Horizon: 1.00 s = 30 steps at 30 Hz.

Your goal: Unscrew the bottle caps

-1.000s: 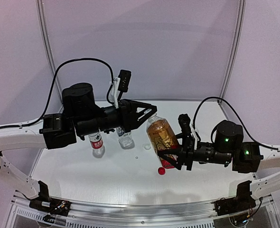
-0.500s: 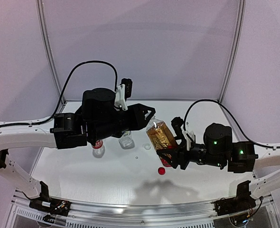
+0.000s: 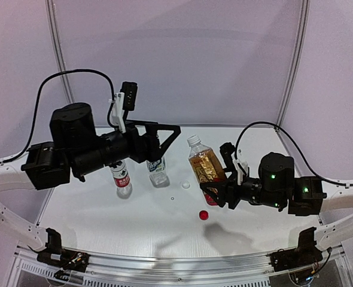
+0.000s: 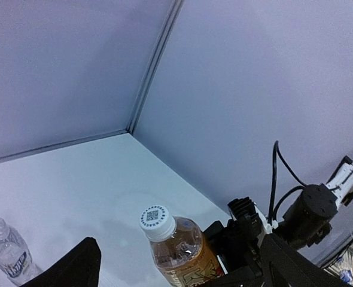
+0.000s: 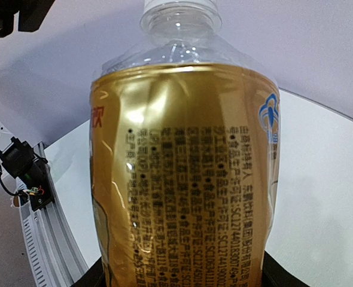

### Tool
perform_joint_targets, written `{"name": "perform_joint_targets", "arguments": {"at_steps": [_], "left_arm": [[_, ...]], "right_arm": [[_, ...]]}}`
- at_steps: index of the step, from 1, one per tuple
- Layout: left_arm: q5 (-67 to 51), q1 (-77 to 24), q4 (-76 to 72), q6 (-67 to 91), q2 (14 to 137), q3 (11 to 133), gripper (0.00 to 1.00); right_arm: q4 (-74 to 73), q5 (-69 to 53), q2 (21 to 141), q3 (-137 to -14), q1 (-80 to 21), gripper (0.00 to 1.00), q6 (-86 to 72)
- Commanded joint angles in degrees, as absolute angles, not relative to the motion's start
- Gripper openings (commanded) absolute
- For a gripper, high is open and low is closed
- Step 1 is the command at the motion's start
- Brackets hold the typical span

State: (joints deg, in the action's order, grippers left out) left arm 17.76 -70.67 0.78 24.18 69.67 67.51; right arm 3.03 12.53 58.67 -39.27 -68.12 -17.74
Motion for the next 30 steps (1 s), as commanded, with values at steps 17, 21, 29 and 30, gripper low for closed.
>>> {"name": "perform_joint_targets", "arguments": {"at_steps": [17,21,29,30], "left_arm": [[-28.8,-59.9,-19.0,18.1,72.1,60.8,0.74],[-30.1,-59.9,-19.8,18.5,73.3,61.5,0.69],[-30.2,-59.9,-20.3,19.1,73.7,62.2,0.53],[-30.2,-59.9,-20.2,19.1,73.6,62.3,0.52]], "right_arm": [[12.6,-20.3,53.4,-37.3,-68.0,0.0,-17.0],[12.5,-20.6,53.5,-37.3,-68.0,0.0,-17.0],[12.2,-20.4,54.1,-37.5,-68.0,0.0,-17.0],[12.2,-20.3,54.3,-37.6,-68.0,0.0,-16.9]]}}
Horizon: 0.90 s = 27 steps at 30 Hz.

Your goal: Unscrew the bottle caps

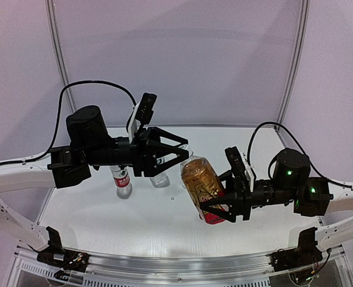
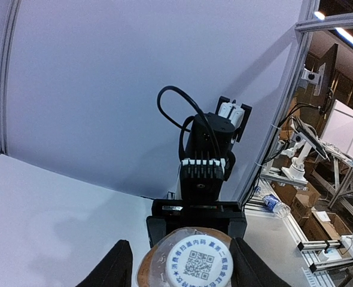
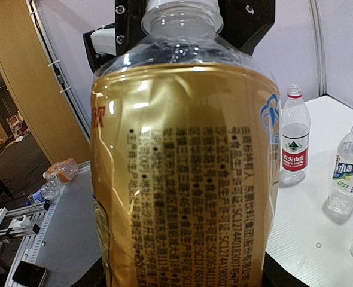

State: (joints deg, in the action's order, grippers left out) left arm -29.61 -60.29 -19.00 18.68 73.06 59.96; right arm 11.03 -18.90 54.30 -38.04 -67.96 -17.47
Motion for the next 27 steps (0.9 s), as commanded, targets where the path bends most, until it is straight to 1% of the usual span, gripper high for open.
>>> {"name": "perform_joint_targets", "arguments": {"at_steps": [1,8,16,18,21,25,27], "left_arm": [[-30.1,-59.9,-20.1,19.1,73.6,62.5,0.51],[-30.3,-59.9,-20.0,19.5,73.4,62.7,0.5],[-29.9,-60.0,-19.0,19.5,73.6,62.9,0.28],[-29.4,-60.0,-18.3,19.4,73.8,62.9,0.18],[-28.3,-60.0,-17.4,19.4,74.1,62.9,0.08],[-26.3,-60.4,-16.0,20.1,74.5,62.7,0.07],[-21.6,-61.4,-13.6,20.8,74.5,63.1,0.07]], "right_arm": [[12.2,-20.3,54.4,-37.7,-68.0,0.0,-16.9],[12.0,-20.2,54.6,-37.8,-67.9,0.0,-16.8],[11.9,-20.0,54.4,-37.8,-67.9,0.0,-16.8],[11.9,-19.8,54.4,-37.8,-68.0,0.0,-16.7],[11.8,-19.4,54.5,-37.8,-68.0,0.0,-16.7],[11.0,-17.3,54.3,-37.8,-67.9,0.0,-16.6],[9.4,-13.2,54.2,-38.0,-67.9,0.0,-16.5]]}}
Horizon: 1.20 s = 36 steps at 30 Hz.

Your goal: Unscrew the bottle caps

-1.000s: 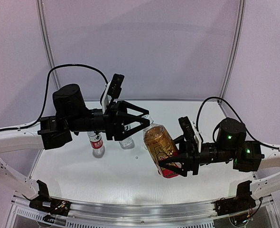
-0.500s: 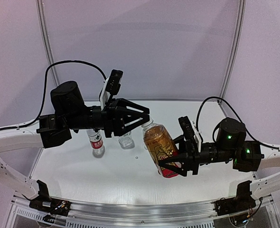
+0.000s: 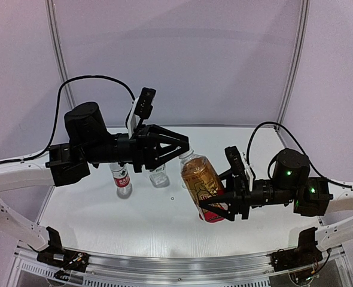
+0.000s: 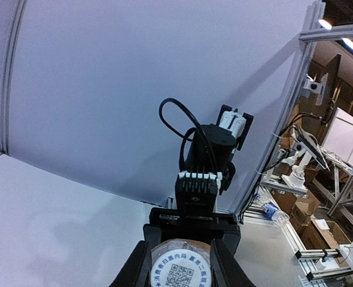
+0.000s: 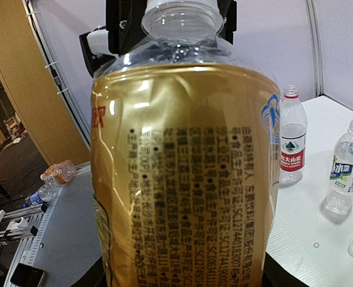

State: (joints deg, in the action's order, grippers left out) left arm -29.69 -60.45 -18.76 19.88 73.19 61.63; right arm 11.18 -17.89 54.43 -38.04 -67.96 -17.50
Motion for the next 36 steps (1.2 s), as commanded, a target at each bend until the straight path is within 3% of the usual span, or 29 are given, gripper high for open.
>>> {"name": "perform_joint_targets", "arguments": {"at_steps": [1,5,7,13,18,22,27,30,34,36], "left_arm": [[-17.5,-62.1,-11.5,21.6,74.4,63.6,0.07],[11.9,-67.3,-0.6,29.9,75.8,67.7,0.07],[19.4,-69.4,3.1,35.5,77.7,69.8,0.07],[24.3,-71.5,5.8,44.6,82.6,73.1,0.03],[26.5,-72.7,5.5,44.8,82.7,73.5,0.05],[25.6,-72.9,4.3,42.9,81.6,73.2,0.18],[22.7,-73.0,1.6,38.4,79.4,72.2,0.43],[21.8,-73.1,-1.1,34.1,76.2,69.5,0.48],[21.4,-73.3,-9.3,26.8,69.5,60.8,0.74],[21.4,-73.1,-11.2,22.1,66.4,58.1,0.81]], "right_arm": [[8.4,-10.3,54.1,-38.2,-67.9,0.0,-16.6],[4.8,5.0,55.1,-38.7,-68.0,0.0,-17.1],[2.8,11.1,56.7,-39.4,-67.9,0.0,-17.6],[-2.0,20.7,61.0,-42.4,-67.9,0.0,-19.0],[-2.6,22.3,61.8,-42.7,-68.0,0.0,-19.3],[-2.7,21.9,62.0,-42.9,-68.0,0.0,-19.1],[-2.9,21.2,62.0,-43.0,-68.0,0.0,-19.0],[-3.1,20.7,61.7,-43.0,-67.9,0.0,-19.1],[-3.0,20.0,61.3,-42.9,-67.9,0.0,-19.1],[-2.8,18.9,61.1,-43.0,-67.9,0.0,-18.9]]}}
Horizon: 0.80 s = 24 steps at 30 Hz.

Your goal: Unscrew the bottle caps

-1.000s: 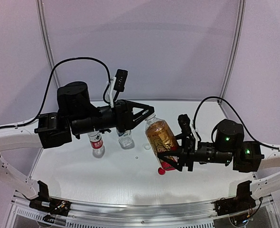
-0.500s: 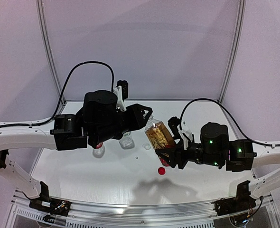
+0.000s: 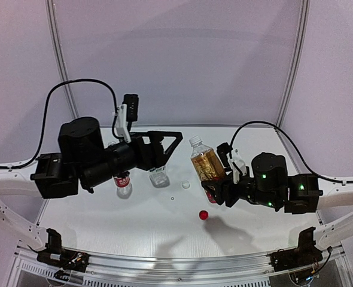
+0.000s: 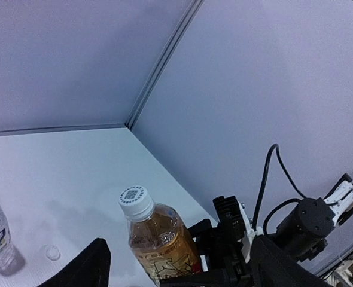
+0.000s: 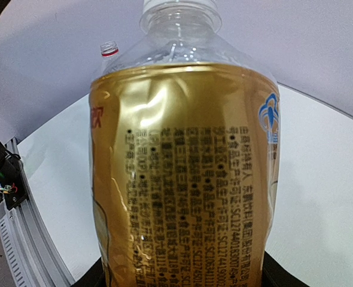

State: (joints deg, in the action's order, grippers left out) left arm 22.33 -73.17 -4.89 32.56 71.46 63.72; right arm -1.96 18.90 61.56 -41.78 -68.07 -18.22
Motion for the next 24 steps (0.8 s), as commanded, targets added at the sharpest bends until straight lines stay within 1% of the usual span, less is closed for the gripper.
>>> {"name": "perform_joint_targets", "arguments": {"at_steps": [1,3,4,6,10,12,17,20,24], "left_arm": [[21.6,-73.0,-11.5,19.6,65.4,57.1,0.85],[20.8,-72.4,-14.5,14.5,62.8,54.2,0.97],[19.8,-71.9,-16.7,12.2,62.1,52.3,0.99],[14.0,-70.2,-20.7,9.4,60.3,48.8,0.99],[-7.4,-63.5,-22.4,13.9,58.9,47.6,0.98],[-13.7,-61.7,-24.6,15.5,59.7,47.6,0.96],[-23.0,-61.1,-28.7,17.2,63.4,49.4,0.87],[-25.3,-61.2,-30.0,19.1,66.2,51.8,0.79],[-26.2,-61.2,-29.8,19.9,69.1,54.4,0.74]], "right_arm": [[-2.3,17.4,60.8,-42.8,-67.9,0.0,-18.7],[-0.7,12.5,60.0,-42.3,-67.9,0.0,-17.9],[-0.2,8.2,59.4,-41.9,-67.9,0.0,-17.7],[3.3,1.6,57.7,-40.8,-68.0,0.0,-17.0],[7.9,-9.4,54.4,-38.7,-67.9,0.0,-16.7],[9.8,-13.7,53.3,-38.0,-68.0,0.0,-16.7],[11.8,-19.7,52.5,-37.3,-68.0,0.0,-16.8],[12.3,-20.9,52.5,-37.2,-68.0,0.0,-16.9],[12.3,-21.1,52.8,-37.3,-67.9,0.0,-17.0]]}}
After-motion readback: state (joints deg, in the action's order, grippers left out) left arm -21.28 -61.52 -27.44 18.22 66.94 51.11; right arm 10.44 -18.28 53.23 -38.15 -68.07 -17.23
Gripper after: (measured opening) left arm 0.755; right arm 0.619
